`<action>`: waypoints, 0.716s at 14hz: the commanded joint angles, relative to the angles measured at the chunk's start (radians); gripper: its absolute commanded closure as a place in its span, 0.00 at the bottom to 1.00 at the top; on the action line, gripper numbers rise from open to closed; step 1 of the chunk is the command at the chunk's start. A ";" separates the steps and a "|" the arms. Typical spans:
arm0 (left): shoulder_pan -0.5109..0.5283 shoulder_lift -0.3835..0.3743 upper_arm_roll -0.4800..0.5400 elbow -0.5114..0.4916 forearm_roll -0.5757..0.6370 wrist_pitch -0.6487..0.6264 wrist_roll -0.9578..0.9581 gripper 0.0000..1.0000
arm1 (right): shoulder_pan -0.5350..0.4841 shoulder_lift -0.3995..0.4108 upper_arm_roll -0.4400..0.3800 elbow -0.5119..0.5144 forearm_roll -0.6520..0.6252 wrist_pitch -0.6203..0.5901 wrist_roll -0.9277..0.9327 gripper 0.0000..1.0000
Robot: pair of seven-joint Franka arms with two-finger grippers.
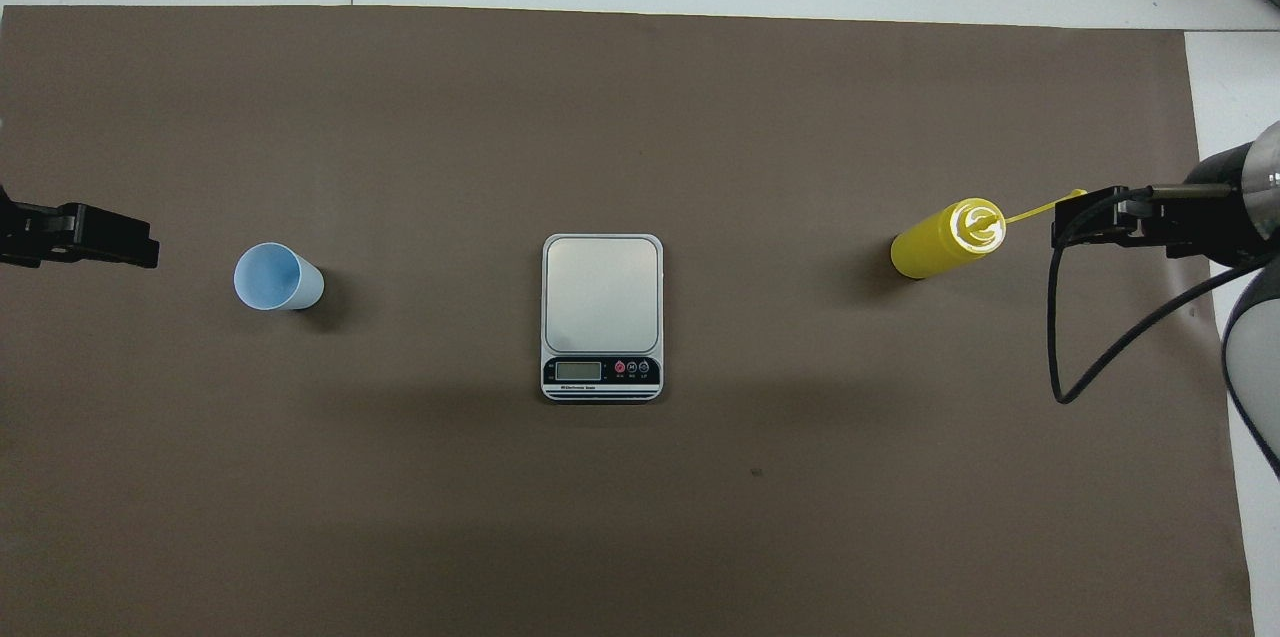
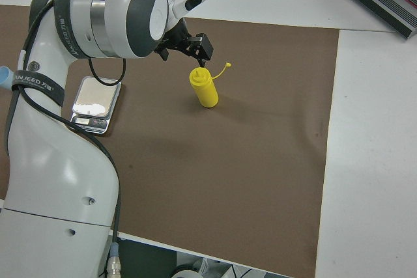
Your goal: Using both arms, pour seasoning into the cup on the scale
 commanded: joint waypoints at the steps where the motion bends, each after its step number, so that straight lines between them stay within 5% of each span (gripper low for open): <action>1: -0.017 -0.012 0.013 -0.023 0.005 -0.001 0.004 0.00 | -0.011 -0.016 0.004 -0.019 0.021 0.002 -0.001 0.00; 10: -0.009 -0.046 0.014 -0.108 0.004 0.070 -0.009 0.00 | -0.011 -0.016 0.004 -0.019 0.021 0.002 0.000 0.00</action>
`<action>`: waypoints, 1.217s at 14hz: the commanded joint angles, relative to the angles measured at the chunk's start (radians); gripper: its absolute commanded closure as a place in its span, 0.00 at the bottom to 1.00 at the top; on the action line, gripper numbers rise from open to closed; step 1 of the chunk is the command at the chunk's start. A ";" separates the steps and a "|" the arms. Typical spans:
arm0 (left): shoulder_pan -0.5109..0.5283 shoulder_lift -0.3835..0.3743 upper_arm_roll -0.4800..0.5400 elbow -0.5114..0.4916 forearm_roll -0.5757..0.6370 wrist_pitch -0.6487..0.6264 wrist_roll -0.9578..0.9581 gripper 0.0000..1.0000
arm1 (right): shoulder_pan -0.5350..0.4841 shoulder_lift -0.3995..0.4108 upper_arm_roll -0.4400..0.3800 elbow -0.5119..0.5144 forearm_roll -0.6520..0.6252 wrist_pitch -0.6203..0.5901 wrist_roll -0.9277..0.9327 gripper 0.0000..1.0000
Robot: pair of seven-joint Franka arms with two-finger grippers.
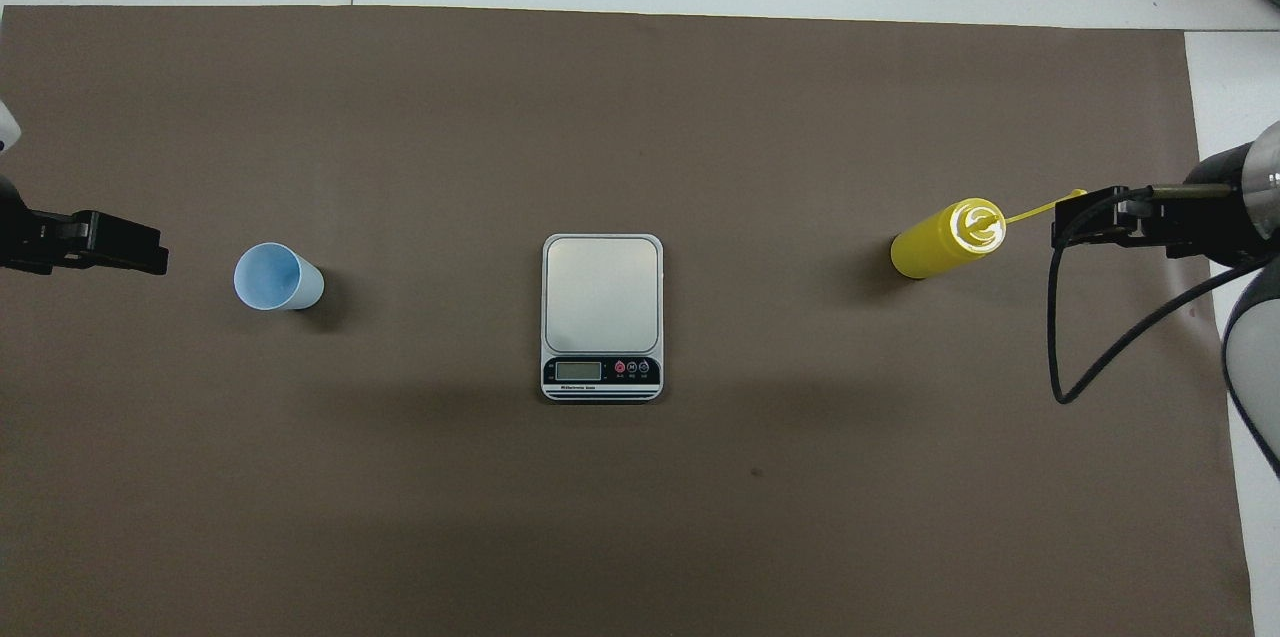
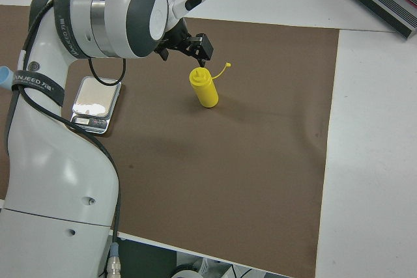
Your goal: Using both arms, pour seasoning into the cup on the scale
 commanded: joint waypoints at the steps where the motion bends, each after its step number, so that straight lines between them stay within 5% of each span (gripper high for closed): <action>1: -0.005 -0.056 0.012 -0.109 0.004 0.081 -0.009 0.00 | -0.011 -0.016 0.004 -0.019 0.021 0.002 -0.001 0.00; 12: 0.067 0.147 0.018 -0.141 -0.032 0.275 -0.032 0.00 | -0.011 -0.016 0.004 -0.019 0.021 0.002 -0.001 0.00; 17: 0.064 0.154 0.017 -0.319 -0.032 0.523 -0.058 0.00 | -0.011 -0.016 0.004 -0.019 0.021 0.002 -0.001 0.00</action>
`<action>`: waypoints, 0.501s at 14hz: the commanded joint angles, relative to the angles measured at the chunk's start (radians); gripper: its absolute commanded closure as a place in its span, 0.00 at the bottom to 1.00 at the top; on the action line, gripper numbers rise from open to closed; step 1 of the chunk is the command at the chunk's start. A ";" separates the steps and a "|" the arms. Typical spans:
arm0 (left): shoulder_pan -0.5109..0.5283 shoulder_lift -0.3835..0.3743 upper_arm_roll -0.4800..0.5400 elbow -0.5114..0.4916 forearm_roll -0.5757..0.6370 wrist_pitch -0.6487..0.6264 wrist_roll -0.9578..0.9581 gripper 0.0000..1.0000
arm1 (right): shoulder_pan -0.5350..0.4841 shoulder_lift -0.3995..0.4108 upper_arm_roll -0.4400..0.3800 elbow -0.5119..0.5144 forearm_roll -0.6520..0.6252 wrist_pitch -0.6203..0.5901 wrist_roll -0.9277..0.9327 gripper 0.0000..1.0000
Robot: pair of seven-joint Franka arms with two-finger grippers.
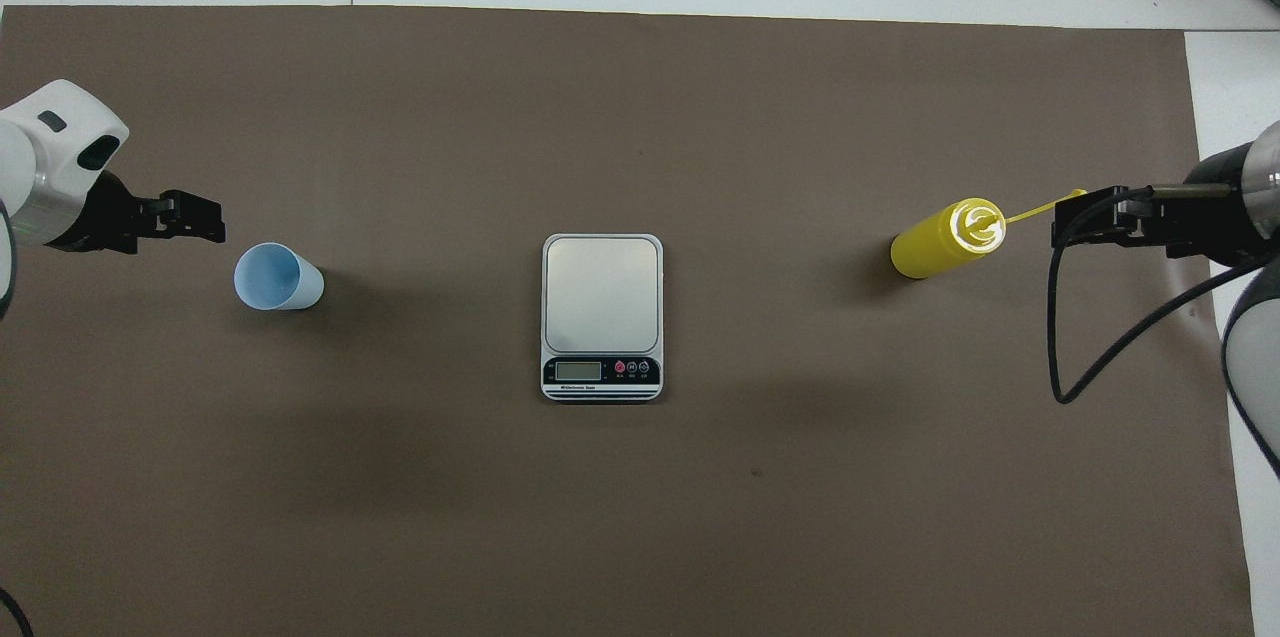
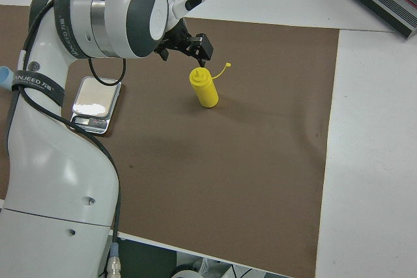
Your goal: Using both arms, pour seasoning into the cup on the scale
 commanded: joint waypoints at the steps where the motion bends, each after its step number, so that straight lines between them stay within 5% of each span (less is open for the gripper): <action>1: -0.007 -0.022 -0.006 -0.110 -0.014 0.111 -0.061 0.00 | -0.011 -0.016 0.004 -0.019 0.021 0.001 0.000 0.00; 7: -0.015 -0.066 -0.006 -0.225 -0.012 0.142 -0.090 0.00 | -0.011 -0.016 0.004 -0.019 0.021 0.002 -0.001 0.00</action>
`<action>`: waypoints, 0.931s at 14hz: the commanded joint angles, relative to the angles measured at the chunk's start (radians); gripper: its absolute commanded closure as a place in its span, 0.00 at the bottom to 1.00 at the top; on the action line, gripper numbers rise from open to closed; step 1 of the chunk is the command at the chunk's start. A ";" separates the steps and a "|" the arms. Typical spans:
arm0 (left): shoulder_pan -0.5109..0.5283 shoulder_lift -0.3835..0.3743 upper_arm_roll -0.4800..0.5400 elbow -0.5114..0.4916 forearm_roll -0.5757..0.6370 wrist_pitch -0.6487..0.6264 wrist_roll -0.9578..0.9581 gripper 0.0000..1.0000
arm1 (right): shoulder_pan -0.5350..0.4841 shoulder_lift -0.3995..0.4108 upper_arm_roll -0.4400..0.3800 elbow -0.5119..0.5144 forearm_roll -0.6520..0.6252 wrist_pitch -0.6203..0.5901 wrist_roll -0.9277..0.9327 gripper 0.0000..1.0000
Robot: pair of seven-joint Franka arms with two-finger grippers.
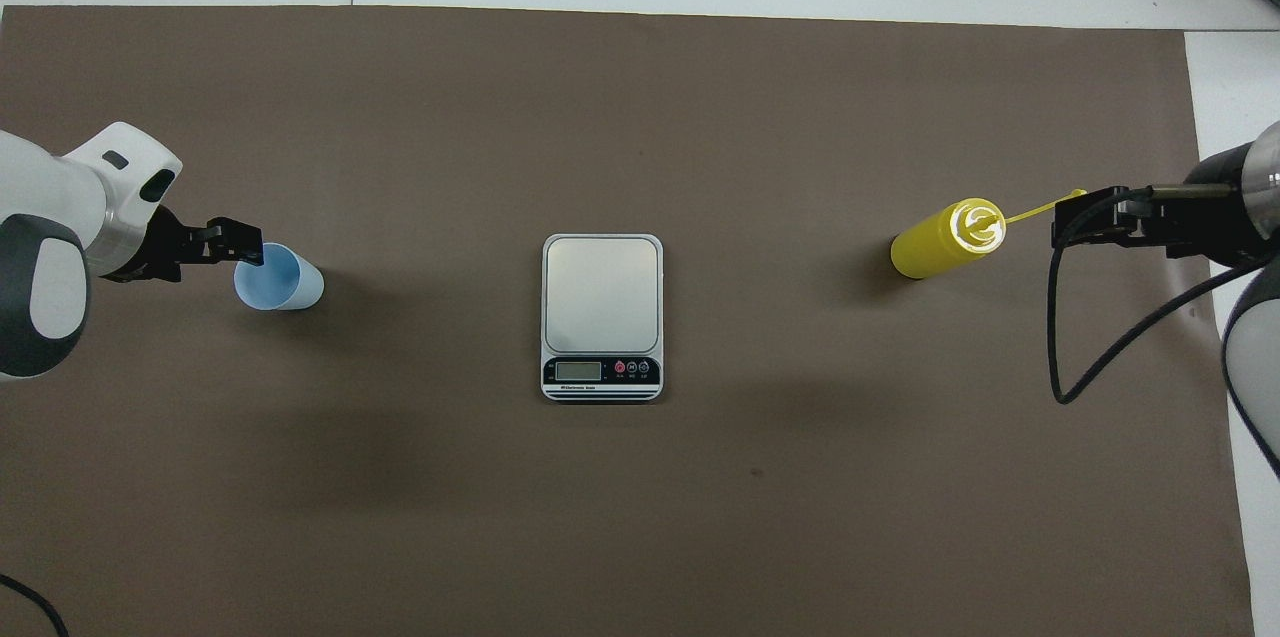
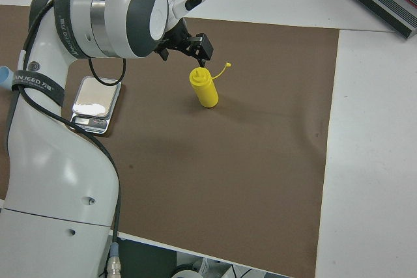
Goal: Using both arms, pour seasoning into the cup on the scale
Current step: 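Grasp the light blue cup with the left gripper and carry it onto the scale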
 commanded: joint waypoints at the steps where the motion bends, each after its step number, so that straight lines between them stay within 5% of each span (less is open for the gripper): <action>1: -0.009 -0.058 0.010 -0.113 -0.011 0.083 -0.011 0.00 | -0.011 -0.016 0.004 -0.018 0.021 0.002 -0.001 0.00; 11: -0.030 0.008 0.007 -0.110 -0.011 0.143 -0.023 0.01 | -0.011 -0.016 0.004 -0.019 0.021 0.002 -0.001 0.00; 13: -0.030 0.014 0.008 -0.112 -0.011 0.143 -0.023 0.22 | -0.011 -0.016 0.004 -0.019 0.021 0.001 -0.001 0.00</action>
